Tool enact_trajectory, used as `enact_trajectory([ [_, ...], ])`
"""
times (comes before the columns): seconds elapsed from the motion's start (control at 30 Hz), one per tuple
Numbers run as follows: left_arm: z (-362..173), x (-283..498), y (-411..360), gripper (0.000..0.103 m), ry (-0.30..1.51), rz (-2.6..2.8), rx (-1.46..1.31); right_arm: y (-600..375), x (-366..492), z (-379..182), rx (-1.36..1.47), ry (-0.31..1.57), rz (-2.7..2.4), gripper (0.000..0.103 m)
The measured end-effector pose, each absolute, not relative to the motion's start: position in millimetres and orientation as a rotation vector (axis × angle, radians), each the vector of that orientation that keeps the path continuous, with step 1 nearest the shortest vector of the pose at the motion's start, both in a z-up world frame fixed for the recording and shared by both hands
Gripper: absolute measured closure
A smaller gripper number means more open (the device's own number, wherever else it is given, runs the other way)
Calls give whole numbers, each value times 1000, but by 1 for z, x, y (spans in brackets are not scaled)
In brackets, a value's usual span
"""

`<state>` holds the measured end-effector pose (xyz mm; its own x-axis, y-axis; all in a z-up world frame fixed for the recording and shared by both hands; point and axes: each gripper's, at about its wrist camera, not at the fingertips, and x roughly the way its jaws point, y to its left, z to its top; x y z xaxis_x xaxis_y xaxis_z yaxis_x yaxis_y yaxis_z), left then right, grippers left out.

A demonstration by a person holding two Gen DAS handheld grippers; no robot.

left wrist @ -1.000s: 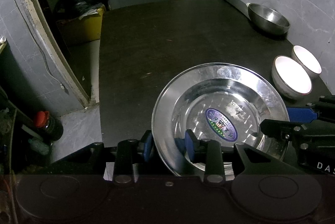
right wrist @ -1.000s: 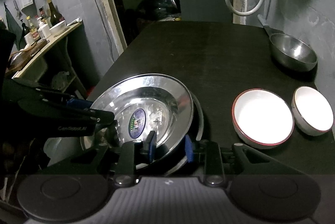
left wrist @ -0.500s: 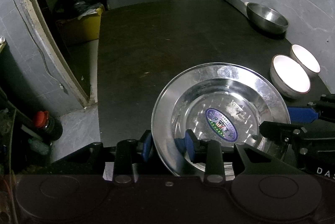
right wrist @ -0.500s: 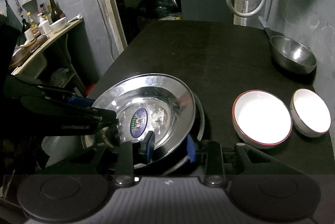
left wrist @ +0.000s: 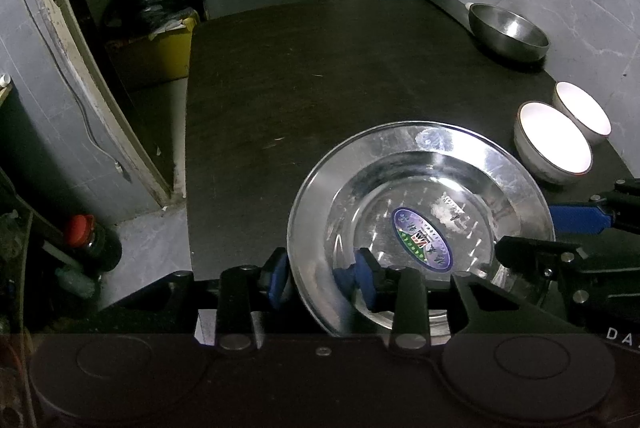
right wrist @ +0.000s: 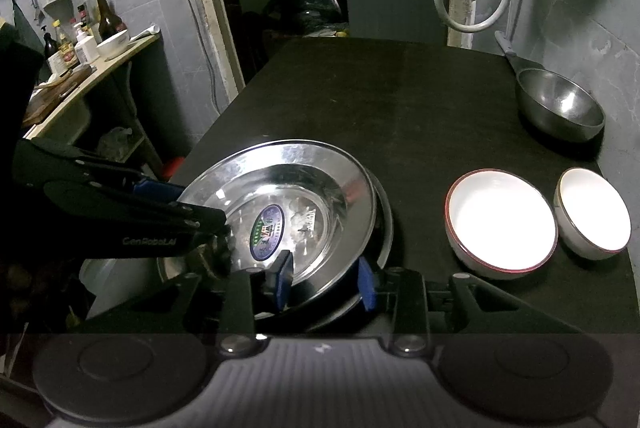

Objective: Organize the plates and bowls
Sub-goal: 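Lower the labelled plate onto the large plate and open the left tool, then move the left tool toward the steel mixing bowl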

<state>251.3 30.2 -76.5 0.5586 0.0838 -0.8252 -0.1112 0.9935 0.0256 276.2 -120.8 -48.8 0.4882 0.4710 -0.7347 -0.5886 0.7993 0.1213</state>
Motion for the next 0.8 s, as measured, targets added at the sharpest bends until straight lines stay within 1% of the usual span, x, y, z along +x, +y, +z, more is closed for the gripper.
enact_trajectory([
  [0.17, -76, 251, 27, 58, 971, 111, -28, -122, 274, -50, -154, 841, 643, 64],
  [0.37, -76, 250, 26, 54, 969, 108, -32, -125, 275, -50, -146, 843, 635, 62],
  [0.53, -74, 249, 26, 48, 968, 100, -33, -127, 275, -50, -146, 842, 636, 61],
  [0.63, -73, 249, 26, 41, 961, 100, -41, -129, 275, -49, -142, 839, 630, 57],
  [0.7, -71, 248, 27, 30, 949, 111, -46, -132, 275, -48, -136, 836, 623, 52],
  [0.73, -70, 249, 27, 28, 942, 117, -47, -133, 275, -48, -134, 835, 620, 50],
  [0.8, -68, 249, 28, 22, 930, 129, -51, -137, 275, -48, -125, 832, 613, 42],
])
